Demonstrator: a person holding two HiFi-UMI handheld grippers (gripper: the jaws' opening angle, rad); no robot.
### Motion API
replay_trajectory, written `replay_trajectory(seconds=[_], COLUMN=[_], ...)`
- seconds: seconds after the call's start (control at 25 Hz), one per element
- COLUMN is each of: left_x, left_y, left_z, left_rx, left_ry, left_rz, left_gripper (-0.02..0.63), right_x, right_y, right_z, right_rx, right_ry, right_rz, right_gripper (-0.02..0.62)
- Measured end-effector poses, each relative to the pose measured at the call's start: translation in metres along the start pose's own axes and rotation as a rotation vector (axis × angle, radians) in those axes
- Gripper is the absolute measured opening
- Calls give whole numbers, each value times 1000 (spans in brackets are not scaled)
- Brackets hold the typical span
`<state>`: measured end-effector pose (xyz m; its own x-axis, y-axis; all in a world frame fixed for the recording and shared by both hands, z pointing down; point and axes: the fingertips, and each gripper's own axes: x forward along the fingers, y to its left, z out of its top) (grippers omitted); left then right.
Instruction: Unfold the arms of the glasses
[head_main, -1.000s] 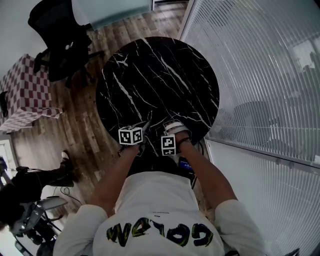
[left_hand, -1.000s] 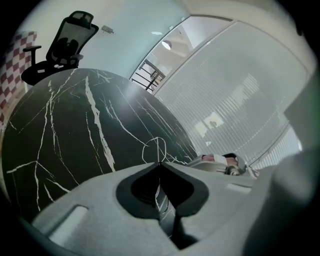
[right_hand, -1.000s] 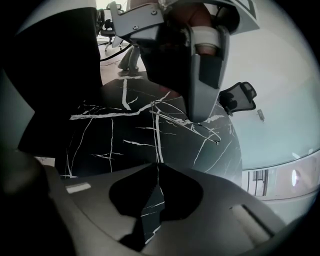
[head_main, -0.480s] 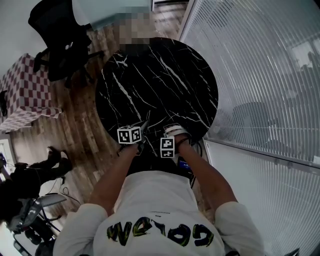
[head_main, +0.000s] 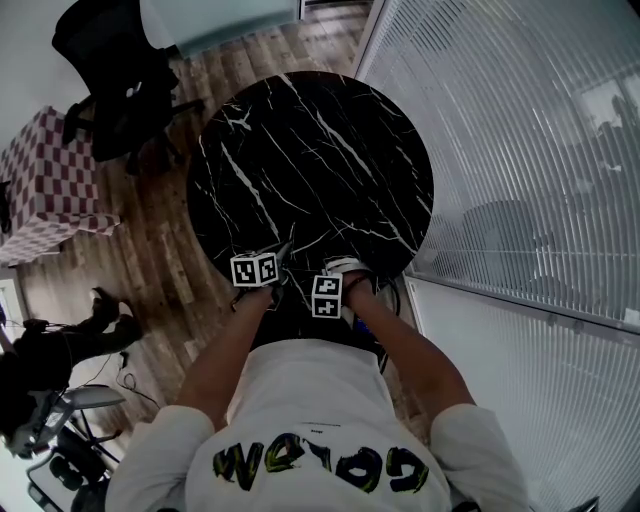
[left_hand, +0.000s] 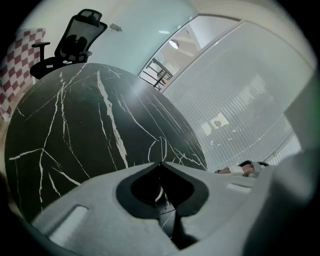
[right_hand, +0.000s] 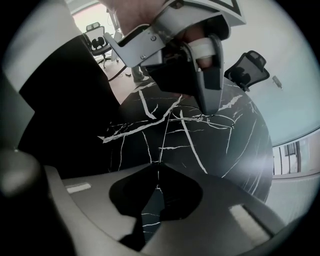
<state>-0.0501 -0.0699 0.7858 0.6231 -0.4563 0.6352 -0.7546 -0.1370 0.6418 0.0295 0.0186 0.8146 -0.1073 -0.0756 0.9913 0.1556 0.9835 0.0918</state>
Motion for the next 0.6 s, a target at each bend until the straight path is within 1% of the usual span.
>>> replay_trajectory(seconds=[0.2, 0.4, 0.6], left_x=[1, 3, 8], left_y=[5, 7, 10], left_z=[-5, -14, -15], left_rx=[-8, -5, 19], left_ry=[14, 32, 36], left_rz=[19, 20, 26], left_gripper=[8, 9, 9], right_x=[-3, 0, 4], right_y=[8, 13, 12], right_z=[7, 6, 6], right_rx=[24, 56, 95], right_ry=[-13, -13, -27], right_rz=[53, 79, 92], right_gripper=[11, 12, 15])
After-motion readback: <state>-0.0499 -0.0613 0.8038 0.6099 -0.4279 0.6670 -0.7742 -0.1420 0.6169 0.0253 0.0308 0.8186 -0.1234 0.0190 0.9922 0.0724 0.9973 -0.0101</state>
